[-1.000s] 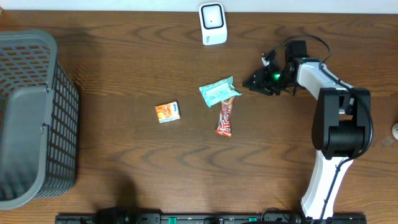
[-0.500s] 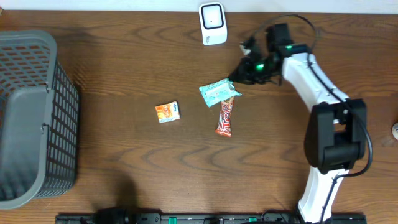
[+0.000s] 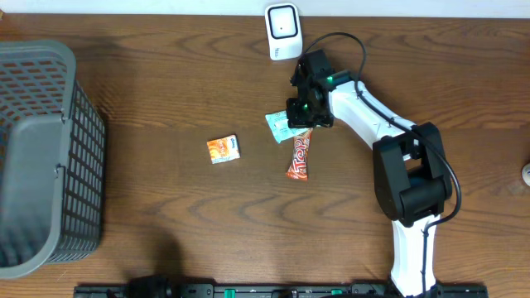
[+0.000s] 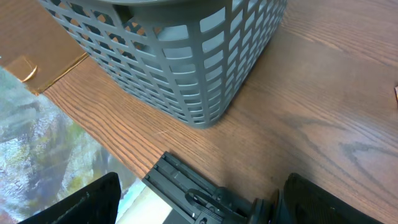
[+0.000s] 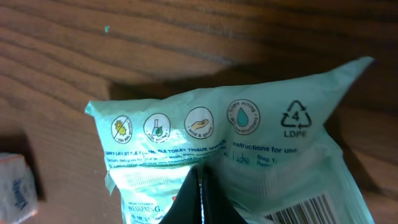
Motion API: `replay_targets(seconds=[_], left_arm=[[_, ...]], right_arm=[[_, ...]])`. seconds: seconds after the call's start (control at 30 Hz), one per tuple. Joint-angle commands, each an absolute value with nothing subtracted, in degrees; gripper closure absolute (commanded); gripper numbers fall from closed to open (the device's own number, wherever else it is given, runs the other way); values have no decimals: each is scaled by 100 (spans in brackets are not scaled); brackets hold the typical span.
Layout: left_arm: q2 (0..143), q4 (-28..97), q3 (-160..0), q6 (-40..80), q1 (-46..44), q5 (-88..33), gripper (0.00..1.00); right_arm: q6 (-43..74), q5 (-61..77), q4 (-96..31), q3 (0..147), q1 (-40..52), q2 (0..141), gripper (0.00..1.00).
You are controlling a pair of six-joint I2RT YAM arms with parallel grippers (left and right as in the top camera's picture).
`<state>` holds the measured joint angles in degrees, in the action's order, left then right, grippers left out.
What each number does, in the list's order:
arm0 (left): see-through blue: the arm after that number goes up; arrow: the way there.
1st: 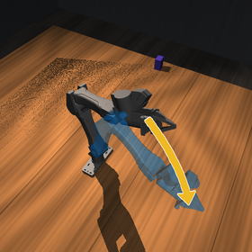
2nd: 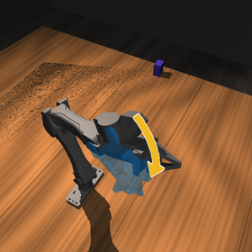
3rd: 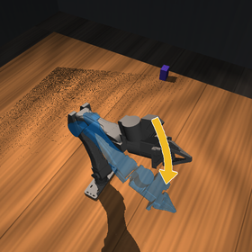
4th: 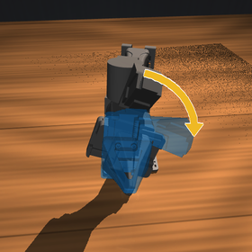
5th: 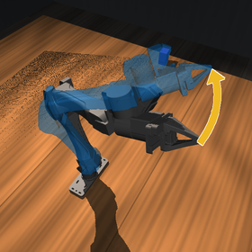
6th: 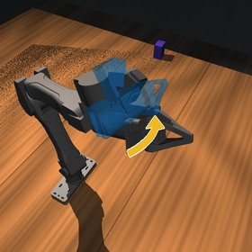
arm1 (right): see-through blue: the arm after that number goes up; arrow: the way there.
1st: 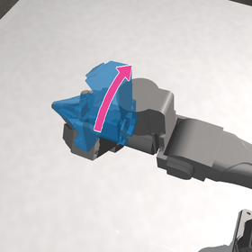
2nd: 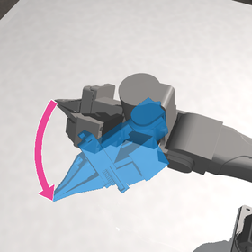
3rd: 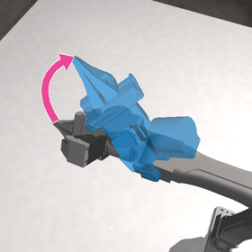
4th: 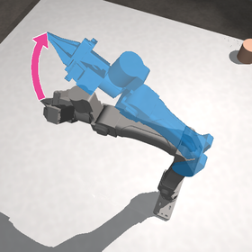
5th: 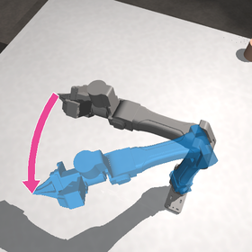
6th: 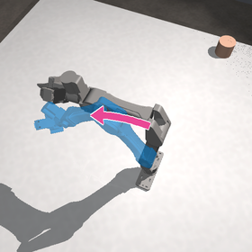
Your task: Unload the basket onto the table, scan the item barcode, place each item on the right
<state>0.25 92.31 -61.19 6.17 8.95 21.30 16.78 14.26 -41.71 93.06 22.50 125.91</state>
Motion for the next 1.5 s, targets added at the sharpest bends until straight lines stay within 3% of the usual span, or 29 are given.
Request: replay_targets(seconds=[0.0, 0.17, 0.47, 0.77, 1.17, 1.47], left_arm=[[27, 9677, -6123, 611, 915, 2185, 16], [27, 9677, -6123, 611, 915, 2185, 16], [27, 9677, -6123, 611, 915, 2185, 16], [27, 9677, -6123, 611, 915, 2185, 16], [27, 9677, -6123, 611, 915, 2185, 16], [27, 9677, -6123, 611, 915, 2185, 16]], right_arm=[[1822, 864, -4222, 9201, 2418, 13288, 99], [1573, 1286, -4379, 9378, 2600, 13172, 99], [1520, 342, -4737, 9782, 2556, 12182, 99], [1584, -270, -4637, 9767, 2517, 12322, 99], [1732, -54, -4720, 9594, 2528, 13472, 99], [1511, -102, -5430, 10508, 2480, 12634, 99]])
